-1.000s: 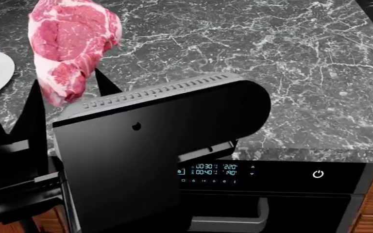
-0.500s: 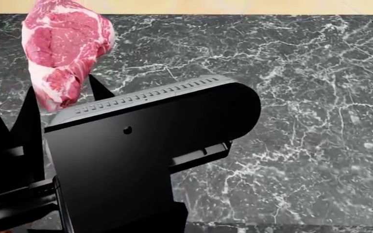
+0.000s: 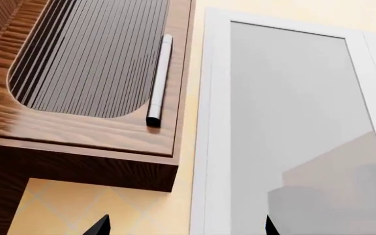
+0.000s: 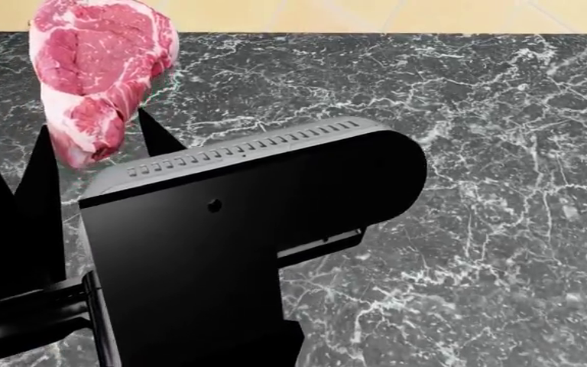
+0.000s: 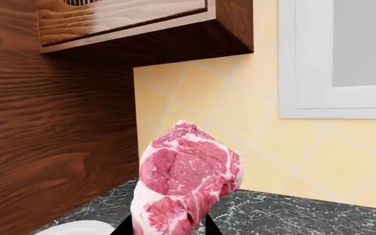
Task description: Pick the steak from the oven and place it on the plate on the counter.
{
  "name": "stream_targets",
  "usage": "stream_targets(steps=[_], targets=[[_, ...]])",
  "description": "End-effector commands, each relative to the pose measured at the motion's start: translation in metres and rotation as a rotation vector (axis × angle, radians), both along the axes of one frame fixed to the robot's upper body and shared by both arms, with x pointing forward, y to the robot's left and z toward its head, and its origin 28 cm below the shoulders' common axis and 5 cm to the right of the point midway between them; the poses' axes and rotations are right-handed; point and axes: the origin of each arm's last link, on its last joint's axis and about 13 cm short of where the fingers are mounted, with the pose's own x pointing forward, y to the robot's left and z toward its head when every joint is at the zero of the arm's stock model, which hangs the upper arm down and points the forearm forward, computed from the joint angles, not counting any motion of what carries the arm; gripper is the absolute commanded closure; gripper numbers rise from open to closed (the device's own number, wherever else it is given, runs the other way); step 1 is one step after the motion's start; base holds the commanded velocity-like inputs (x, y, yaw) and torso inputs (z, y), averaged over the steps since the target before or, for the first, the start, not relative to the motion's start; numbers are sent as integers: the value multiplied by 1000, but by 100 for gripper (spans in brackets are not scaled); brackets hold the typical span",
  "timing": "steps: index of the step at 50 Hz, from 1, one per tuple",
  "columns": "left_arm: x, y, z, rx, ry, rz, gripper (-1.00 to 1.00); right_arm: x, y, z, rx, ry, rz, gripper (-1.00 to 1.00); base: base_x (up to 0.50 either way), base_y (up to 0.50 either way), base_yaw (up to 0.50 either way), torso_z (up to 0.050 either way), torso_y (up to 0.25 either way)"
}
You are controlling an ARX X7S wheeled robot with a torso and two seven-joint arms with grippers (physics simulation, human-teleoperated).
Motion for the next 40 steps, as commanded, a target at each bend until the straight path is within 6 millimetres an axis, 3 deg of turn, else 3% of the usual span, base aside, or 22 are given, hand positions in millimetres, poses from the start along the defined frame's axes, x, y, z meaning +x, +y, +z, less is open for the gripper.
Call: stream_targets(steps=[1,40], targets=[[0,-1,-1,2,1,-2,-100,2,-2,4,7,-44,-36,100,0,0,0,10,0],[0,-1,0,5,-3,-4,-100,1,-2,5,-2,-40,-23,100,0,0,500,0,1]])
